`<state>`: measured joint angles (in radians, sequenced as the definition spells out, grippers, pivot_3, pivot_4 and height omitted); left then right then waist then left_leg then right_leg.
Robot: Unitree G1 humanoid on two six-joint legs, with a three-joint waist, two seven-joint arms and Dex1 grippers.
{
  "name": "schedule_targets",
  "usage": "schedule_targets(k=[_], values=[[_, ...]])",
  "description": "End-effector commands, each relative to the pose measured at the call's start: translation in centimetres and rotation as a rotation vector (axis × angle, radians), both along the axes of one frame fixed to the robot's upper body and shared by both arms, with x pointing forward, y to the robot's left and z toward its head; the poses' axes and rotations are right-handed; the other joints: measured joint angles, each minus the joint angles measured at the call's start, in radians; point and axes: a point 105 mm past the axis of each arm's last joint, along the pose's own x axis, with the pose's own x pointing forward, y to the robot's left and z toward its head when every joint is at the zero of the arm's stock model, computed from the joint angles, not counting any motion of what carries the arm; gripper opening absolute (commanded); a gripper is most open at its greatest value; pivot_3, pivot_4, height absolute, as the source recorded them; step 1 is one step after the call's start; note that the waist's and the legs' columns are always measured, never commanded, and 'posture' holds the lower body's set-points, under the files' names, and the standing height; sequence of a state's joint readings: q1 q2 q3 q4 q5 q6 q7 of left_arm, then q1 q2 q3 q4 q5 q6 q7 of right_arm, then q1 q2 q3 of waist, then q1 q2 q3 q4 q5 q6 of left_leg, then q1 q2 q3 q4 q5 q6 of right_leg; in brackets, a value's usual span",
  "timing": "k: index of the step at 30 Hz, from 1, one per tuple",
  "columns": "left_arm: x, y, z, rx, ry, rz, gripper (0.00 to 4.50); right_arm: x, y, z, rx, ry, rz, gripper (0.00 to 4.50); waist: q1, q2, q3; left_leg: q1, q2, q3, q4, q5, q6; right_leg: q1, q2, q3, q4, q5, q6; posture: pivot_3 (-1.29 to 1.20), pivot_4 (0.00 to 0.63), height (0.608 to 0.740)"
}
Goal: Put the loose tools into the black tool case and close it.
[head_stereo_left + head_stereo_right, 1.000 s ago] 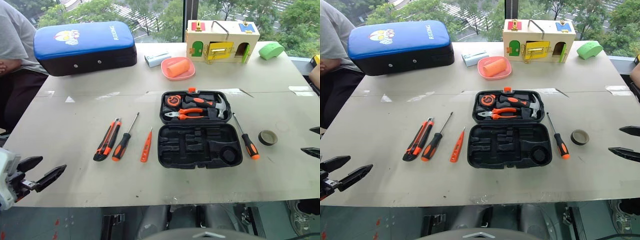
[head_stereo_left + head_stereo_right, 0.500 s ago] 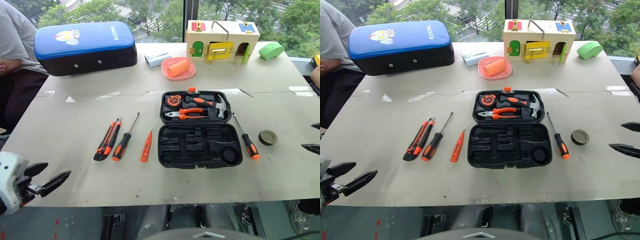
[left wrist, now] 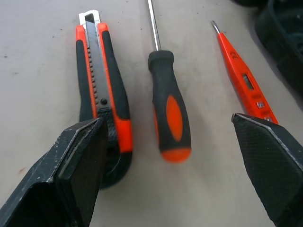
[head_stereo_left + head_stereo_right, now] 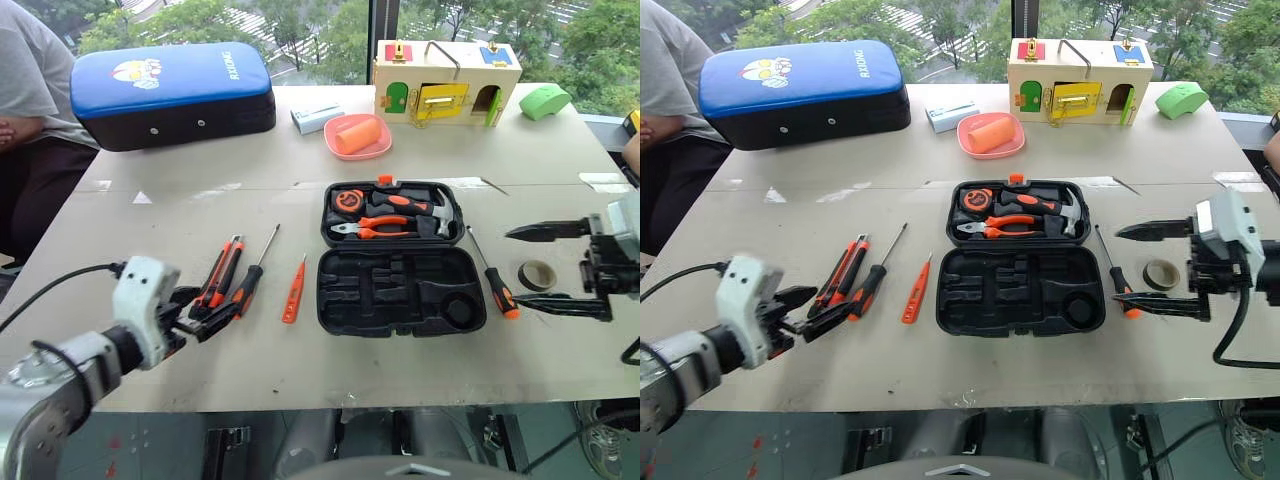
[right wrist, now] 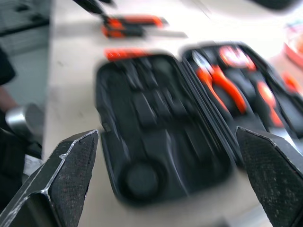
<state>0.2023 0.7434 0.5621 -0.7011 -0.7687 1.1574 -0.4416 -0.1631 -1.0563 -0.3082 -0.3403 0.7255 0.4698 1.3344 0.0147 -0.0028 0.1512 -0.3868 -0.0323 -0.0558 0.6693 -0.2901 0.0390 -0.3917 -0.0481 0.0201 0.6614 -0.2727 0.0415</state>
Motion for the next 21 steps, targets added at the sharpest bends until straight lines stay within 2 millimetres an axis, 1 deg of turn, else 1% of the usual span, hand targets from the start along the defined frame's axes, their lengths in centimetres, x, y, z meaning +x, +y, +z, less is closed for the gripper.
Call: schedule_targets(k=[1,3,5,12,17,21], values=[[0.5,-0.8,-0.1,0.004,0.012,0.006,4.23,-0.5,1.7,0.9,0.033,-0.027,0.050,4.48,0.000,0.000,0.000,0.000,0.000,0.000,0.000,0.001,-0.001,0.000,0.000,0.000,0.000,0.000,0.000,0.00,0.150,0.735],[0.9,-0.9,-0.4,0.013,0.023,0.008,3.57,-0.6,2.1,0.9,0.044,-0.024,0.059,4.50,0.000,0.000,0.000,-0.001,0.000,0.000,-0.001,0.003,-0.004,-0.001,0.000,0.000,-0.001,0.000,0.000,0.00,0.150,0.735],[1.2,-1.1,-0.8,0.019,0.041,0.011,2.75,-0.6,2.3,0.7,0.047,-0.021,0.058,4.50,0.001,-0.001,0.000,-0.001,0.000,0.000,-0.001,0.003,-0.005,-0.001,0.000,0.000,0.000,0.000,0.000,0.00,0.150,0.735],[1.7,-1.6,-2.0,0.037,0.084,-0.001,2.75,-0.7,2.5,0.6,0.065,-0.016,0.044,4.50,0.000,0.000,0.000,-0.004,0.000,0.000,0.000,0.003,-0.005,-0.004,0.000,0.000,0.000,0.000,0.000,0.00,0.150,0.735],[2.0,-1.1,-2.9,0.067,0.105,0.014,2.75,-0.6,2.6,0.7,0.071,-0.020,0.032,4.50,0.000,-0.001,0.000,-0.004,0.000,0.000,0.000,0.003,-0.005,-0.004,0.000,0.000,0.000,0.000,0.000,0.00,0.150,0.735],[2.3,-1.3,-4.3,0.062,0.148,0.023,2.75,-0.5,2.8,1.1,0.088,-0.025,0.024,4.50,0.003,0.001,-0.001,-0.004,0.000,-0.001,0.000,0.003,-0.005,-0.004,0.000,-0.001,0.000,0.000,0.000,0.00,0.150,0.735]])
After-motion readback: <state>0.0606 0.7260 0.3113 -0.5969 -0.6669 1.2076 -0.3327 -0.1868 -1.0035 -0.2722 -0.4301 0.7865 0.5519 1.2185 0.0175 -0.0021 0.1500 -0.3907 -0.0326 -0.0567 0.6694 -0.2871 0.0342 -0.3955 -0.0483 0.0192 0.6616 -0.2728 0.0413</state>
